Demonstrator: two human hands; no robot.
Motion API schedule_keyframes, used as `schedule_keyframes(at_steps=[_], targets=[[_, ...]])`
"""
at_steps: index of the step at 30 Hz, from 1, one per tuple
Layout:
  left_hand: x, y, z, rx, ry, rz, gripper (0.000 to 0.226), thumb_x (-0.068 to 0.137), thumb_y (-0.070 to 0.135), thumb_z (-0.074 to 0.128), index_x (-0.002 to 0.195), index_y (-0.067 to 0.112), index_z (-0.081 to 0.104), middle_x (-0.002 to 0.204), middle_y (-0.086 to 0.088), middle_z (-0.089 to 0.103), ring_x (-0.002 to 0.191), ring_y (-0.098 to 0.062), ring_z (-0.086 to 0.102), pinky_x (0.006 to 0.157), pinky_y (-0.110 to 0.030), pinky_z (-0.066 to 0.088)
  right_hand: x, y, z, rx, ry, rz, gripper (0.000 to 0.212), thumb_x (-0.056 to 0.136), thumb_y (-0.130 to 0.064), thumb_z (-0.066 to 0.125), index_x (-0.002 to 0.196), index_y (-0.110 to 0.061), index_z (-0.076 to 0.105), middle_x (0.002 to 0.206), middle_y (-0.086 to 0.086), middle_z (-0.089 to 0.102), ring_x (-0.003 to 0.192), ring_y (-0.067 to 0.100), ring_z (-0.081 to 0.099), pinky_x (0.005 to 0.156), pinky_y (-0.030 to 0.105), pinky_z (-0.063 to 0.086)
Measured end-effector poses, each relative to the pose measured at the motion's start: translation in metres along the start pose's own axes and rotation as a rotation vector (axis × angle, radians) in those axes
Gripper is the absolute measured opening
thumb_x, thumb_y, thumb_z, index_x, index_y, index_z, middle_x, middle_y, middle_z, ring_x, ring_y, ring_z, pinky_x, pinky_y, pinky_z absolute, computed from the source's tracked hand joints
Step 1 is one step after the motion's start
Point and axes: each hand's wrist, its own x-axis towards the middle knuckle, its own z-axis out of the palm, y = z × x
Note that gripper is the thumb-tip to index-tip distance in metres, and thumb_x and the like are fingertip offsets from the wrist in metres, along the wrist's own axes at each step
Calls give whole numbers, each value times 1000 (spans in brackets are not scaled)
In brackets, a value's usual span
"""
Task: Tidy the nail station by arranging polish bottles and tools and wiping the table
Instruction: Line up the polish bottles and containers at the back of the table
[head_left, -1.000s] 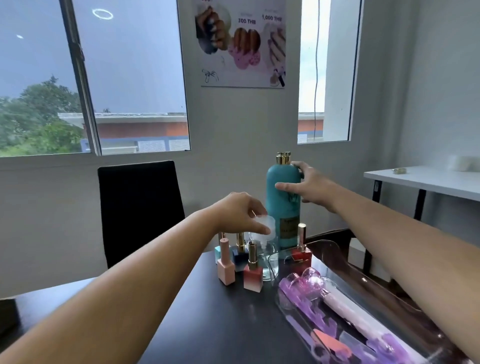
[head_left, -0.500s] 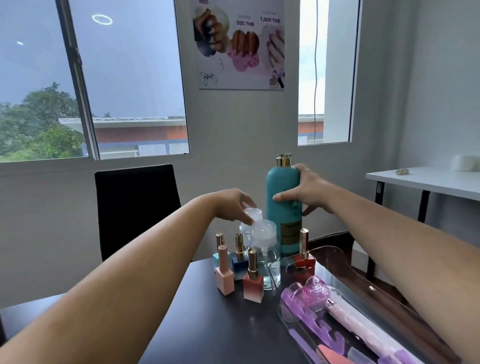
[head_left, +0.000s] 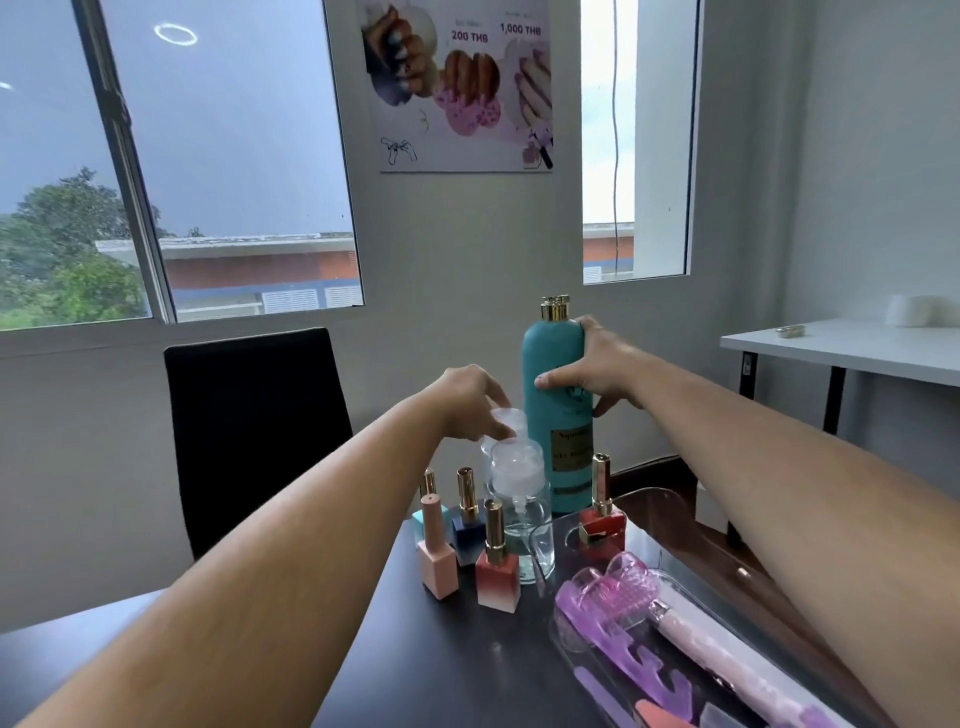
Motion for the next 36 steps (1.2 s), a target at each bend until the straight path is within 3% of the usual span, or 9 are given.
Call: schedule_keyframes(at_steps=[3,6,8,11,14,17,24,33,36], targets=[[-7,-1,-2,110,-31,19,54,80,36,69,129,21,52,125,-5,60,105,-22,58,90,-31,48,-3,2,-2,5,-14,6,82,71,-24,80,136,-24,29,129,11,44,112,30,50,74,51,57],[-26,-9,-12,100,-30,9,60,80,43,66,134,26,45,131,-4,55,114,-22,55,102,-34,39,-11,4,-12,-92,-35,15,93,72,-36,78,143,-19,22,140,12,40,122,32,46,88,51,52],[-43,-20,-22,56,-58,-6,53,80,43,67,127,27,50,129,-2,56,110,-19,57,99,-32,41,-21,3,-20,-283,124,-25,99,74,-46,74,148,-13,16,150,14,31,132,33,38,102,47,40],[-66,-37,-31,54,-166,-45,41,81,40,66,120,29,57,124,1,59,107,-14,58,100,-30,41,-46,-6,-22,-427,301,-310,70,78,-39,71,137,-18,41,138,10,47,119,23,49,93,35,42],[-79,-44,-29,51,-213,-76,36,82,32,67,118,27,60,119,3,63,104,-12,59,98,-25,41,-70,-17,-9,-473,-70,-398,42,80,-35,71,118,-26,58,116,-1,61,92,8,57,71,17,43],[-86,-45,-20,70,-181,-59,30,81,28,69,110,28,65,110,4,66,98,-11,60,90,-20,42,-79,-22,13,-589,-275,-369,46,79,-38,71,122,-28,57,121,-4,59,104,12,57,84,24,49],[-94,-46,-9,164,-13,3,14,80,24,69,94,23,71,86,6,67,80,-9,61,76,-19,49,-79,-23,30,-567,-285,-374,47,77,-34,74,121,-29,57,120,-3,60,97,11,54,92,32,47],[-97,-50,-17,242,-85,-2,2,81,26,69,80,24,67,70,11,67,52,11,57,50,-2,37,-77,-23,33,-517,-294,-351,45,77,-28,75,119,-28,57,117,-4,59,98,12,53,93,35,48],[-98,-49,-23,214,-164,-38,2,80,22,68,80,24,68,71,11,68,54,7,60,54,-6,42,-77,-23,33,-512,-299,-351,44,78,-28,74,119,-28,57,117,-5,59,98,12,53,93,35,48]])
